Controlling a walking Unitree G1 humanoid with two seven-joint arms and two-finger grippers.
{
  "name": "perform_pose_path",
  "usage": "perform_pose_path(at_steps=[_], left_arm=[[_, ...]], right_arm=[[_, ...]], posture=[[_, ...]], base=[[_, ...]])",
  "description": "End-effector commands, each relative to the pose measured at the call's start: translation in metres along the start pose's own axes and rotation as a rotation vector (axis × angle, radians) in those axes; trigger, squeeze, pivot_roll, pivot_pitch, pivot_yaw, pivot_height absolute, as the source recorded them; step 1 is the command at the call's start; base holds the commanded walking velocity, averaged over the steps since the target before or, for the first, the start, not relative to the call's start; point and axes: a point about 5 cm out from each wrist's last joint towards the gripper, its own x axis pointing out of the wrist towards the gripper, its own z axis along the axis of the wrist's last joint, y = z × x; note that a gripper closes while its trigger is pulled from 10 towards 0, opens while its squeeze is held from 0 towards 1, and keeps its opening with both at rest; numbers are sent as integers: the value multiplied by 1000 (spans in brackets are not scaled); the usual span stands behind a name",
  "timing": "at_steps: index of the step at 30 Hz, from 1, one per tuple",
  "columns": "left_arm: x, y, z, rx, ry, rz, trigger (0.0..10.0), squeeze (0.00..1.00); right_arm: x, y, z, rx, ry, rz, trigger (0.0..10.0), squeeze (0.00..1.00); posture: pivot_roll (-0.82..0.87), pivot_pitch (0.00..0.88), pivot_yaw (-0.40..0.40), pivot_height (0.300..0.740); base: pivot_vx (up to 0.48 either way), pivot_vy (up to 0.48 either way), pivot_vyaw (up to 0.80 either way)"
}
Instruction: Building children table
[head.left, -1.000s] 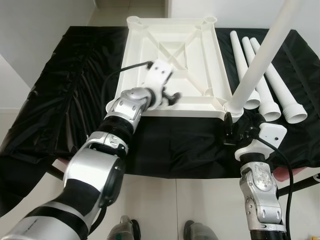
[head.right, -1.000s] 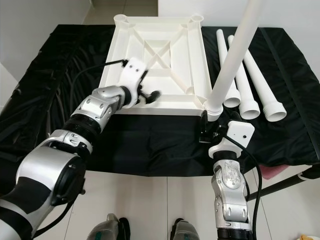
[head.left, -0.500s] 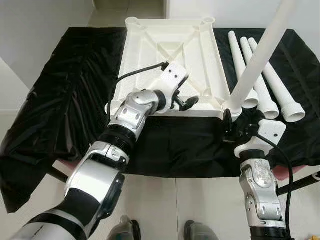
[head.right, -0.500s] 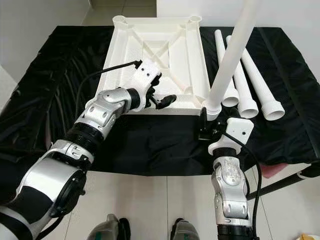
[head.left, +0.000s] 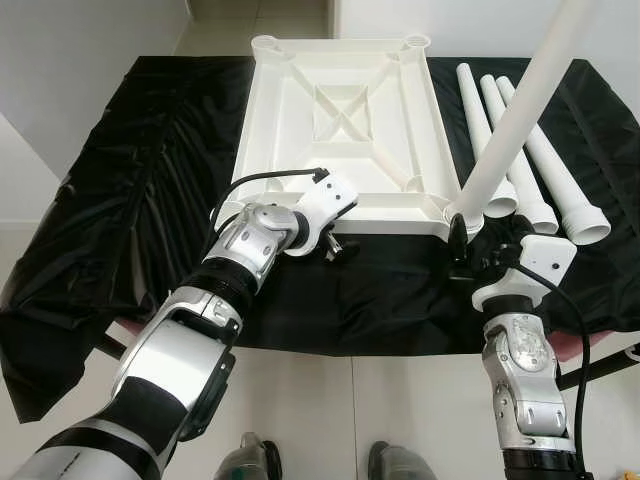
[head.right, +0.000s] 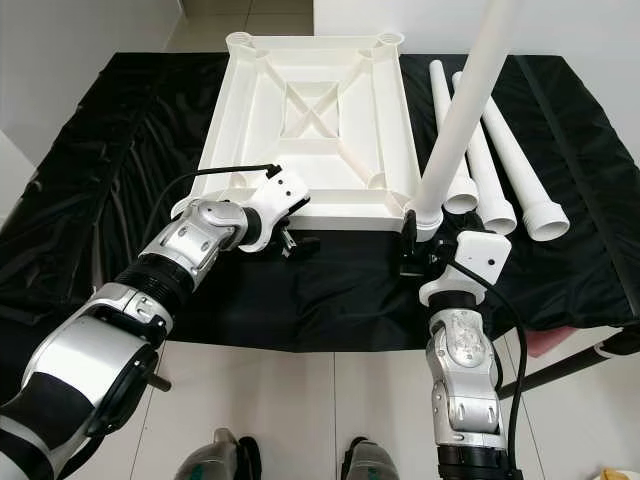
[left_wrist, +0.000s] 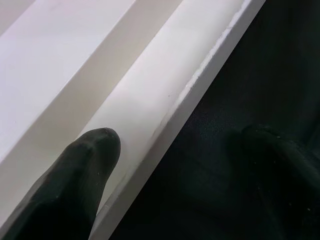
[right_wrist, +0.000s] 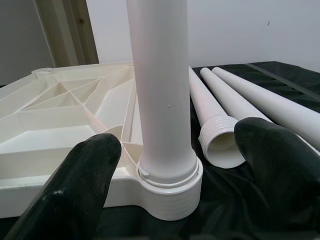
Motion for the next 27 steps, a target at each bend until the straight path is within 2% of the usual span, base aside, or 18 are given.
perform_pose_path(at_steps=[1,4,14,15,17,22,27], left_arm=[[1,6,-12,-37,55,126,10000,0],[1,8,-10,-79,59,146,10000,0],[6,3,-16,-117,89,120,10000,0],[6,3,-16,-123,86,113,78,0],[6,2,-16,-124,84,98,0,0],[7,-1,-18,-69,89,71,0,0],[8,-3,-19,-58,90,63,0,0]], right_arm=[[0,-2,-2,0,14,-9,10000,0],[0,-2,-1,0,12,-12,10000,0],[2,-4,3,-14,-3,-21,10000,0],[2,-5,3,-16,-4,-23,10000,0],[1,-5,3,-15,-3,-27,10000,0],[0,-5,4,-17,-4,-30,10000,0],[1,-7,4,-21,-4,-33,10000,0]], posture=[[-109,114,83,740],[-109,114,83,740],[-120,124,94,740],[-123,125,97,740],[-123,125,97,740],[-123,127,98,740],[-123,131,98,740]], base=[[0,0,0],[0,0,0],[0,0,0],[0,0,0],[0,0,0],[0,0,0],[0,0,0]])
